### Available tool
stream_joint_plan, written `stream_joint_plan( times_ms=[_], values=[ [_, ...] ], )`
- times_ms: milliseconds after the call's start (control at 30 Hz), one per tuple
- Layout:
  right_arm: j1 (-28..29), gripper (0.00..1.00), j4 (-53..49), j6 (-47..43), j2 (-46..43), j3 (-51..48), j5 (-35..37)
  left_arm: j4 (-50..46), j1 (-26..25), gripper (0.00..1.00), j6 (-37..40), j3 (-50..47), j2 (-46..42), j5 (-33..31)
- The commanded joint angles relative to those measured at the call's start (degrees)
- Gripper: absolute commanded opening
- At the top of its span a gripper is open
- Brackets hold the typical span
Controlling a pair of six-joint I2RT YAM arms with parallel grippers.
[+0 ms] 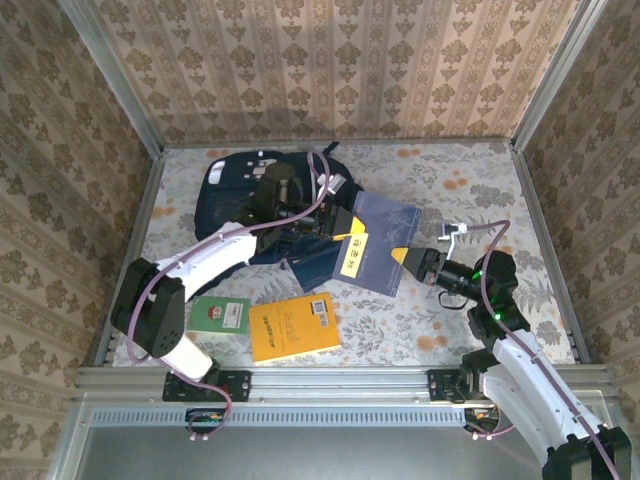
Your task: Pack books, pencil case, and school supplies into a backpack
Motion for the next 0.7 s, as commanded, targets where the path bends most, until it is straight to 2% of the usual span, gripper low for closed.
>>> stream_joint_plan(
  times_ms=[0,100,167,200,233,367,433,533,667],
  values=[
    [0.3,0.00,-0.2,-1.5,0.1,2.6,-1.6,3.7,-0.3,0.27,-0.7,-0.2,-1.3,2.6],
    [0.3,0.00,-1.3,-2.3,0.2,2.9,-1.4,1.8,-0.3,0.15,0.9,0.2,-1.3,2.3],
    [0.4,0.00,-2.9,-3.0,0.4,3.5,-1.1,-1.4,-0.4,0.03,4.1,1.0,-1.4,2.4],
    [0.3,0.00,-3.0,-2.9,0.5,3.7,-1.2,-3.2,-0.4,0.00,5.7,1.5,-1.5,2.3],
    [0.4,0.06,-2.9,-2.8,0.6,3.9,-1.4,-5.3,-0.4,0.00,7.8,2.0,-1.8,2.2],
    [0.4,0.50,-3.4,-3.4,0.5,5.4,-2.2,-17.1,-0.5,0.00,18.1,5.1,-2.4,2.5],
    [0.5,0.62,-6.7,-4.7,0.1,6.8,-1.5,-22.0,-0.5,0.00,22.4,6.4,-2.4,2.8],
    [0.6,0.63,-3.2,-3.6,0.3,6.9,-2.2,-24.5,-0.5,0.00,24.9,6.9,-2.2,3.1],
    [1.6,0.48,-0.1,-2.5,3.3,7.3,-2.9,-23.7,-0.6,0.00,25.0,7.0,-2.0,3.8]
  ],
)
